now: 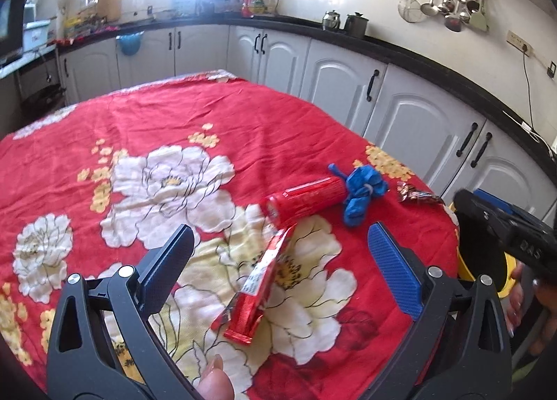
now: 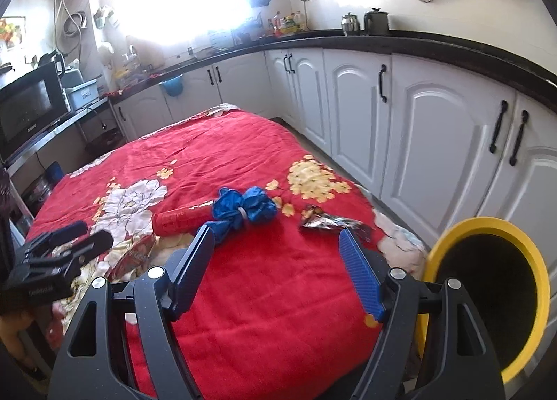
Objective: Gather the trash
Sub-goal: 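Move both tools back over the table toward the remaining trash, then grasp the red snack bar wrapper with the left tool while the right tool grasps the blue glove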
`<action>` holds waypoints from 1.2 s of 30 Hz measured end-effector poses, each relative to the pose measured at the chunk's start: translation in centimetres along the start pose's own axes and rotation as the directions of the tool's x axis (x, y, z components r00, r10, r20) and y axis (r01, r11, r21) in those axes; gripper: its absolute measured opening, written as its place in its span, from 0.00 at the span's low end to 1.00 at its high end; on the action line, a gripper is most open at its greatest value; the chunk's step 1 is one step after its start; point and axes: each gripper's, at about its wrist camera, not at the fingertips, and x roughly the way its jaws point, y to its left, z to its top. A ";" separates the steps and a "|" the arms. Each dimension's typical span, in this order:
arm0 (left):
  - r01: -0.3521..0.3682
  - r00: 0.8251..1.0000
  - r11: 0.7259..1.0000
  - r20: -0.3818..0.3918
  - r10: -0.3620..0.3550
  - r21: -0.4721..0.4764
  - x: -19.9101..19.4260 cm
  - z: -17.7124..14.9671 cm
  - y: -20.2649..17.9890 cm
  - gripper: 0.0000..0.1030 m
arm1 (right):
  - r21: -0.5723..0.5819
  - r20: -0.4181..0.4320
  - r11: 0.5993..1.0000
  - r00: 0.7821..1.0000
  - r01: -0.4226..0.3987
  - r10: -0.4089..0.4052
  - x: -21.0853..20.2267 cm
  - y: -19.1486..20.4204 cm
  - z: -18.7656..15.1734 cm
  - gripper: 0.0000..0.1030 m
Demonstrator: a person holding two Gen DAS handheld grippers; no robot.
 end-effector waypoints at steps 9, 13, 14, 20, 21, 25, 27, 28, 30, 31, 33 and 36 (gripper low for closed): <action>0.042 0.997 0.999 -0.058 -0.042 -0.002 1.6 -0.9 0.2 0.74 | 0.007 -0.074 1.000 0.997 -0.015 0.015 5.6 0.8 1.6 0.61; 0.047 0.995 0.999 -0.094 -0.046 0.003 2.7 -1.5 0.3 0.73 | 0.012 -0.108 1.000 0.994 -0.019 0.020 7.8 0.8 2.2 0.55; 0.043 0.994 0.999 -0.104 -0.043 0.000 3.0 -1.6 0.4 0.73 | 0.013 -0.117 1.000 0.993 -0.018 0.019 8.5 0.8 2.4 0.53; 0.048 0.987 0.998 -0.154 -0.052 -0.030 4.2 -2.3 1.0 0.54 | 0.040 -0.168 0.998 0.985 -0.039 0.045 11.3 0.3 2.9 0.41; 0.050 0.986 0.998 -0.158 -0.054 -0.029 4.3 -2.3 1.0 0.50 | 0.045 -0.175 0.998 0.983 -0.045 0.052 11.6 0.2 2.9 0.38; 0.057 0.983 0.998 -0.174 -0.061 -0.033 4.7 -2.5 1.0 0.39 | 0.055 -0.196 0.996 0.977 -0.073 0.082 12.3 0.1 2.7 0.26; 0.060 0.982 0.998 -0.176 -0.065 -0.037 4.7 -2.6 1.1 0.33 | 0.054 -0.204 0.995 0.975 -0.084 0.093 12.3 0.1 2.5 0.18; 0.060 0.982 0.998 -0.177 -0.065 -0.037 4.7 -2.6 1.1 0.29 | 0.053 -0.207 0.995 0.973 -0.089 0.098 12.2 0.1 2.3 0.16; 0.061 0.981 0.997 -0.181 -0.067 -0.037 4.8 -2.6 1.1 0.24 | 0.054 -0.208 0.994 0.973 -0.091 0.100 12.0 0.0 2.0 0.09; 0.062 0.981 0.997 -0.182 -0.068 -0.038 4.8 -2.7 1.1 0.20 | 0.055 -0.204 0.994 0.974 -0.089 0.099 11.8 -0.1 1.8 0.07; 0.064 0.981 0.997 -0.182 -0.070 -0.040 4.8 -2.7 1.1 0.18 | 0.056 -0.198 0.994 0.975 -0.088 0.098 11.2 -0.2 1.5 0.04; 0.064 0.981 0.997 -0.181 -0.070 -0.042 4.7 -2.7 1.1 0.14 | 0.064 -0.184 0.994 0.978 -0.090 0.100 10.1 -0.5 1.1 0.03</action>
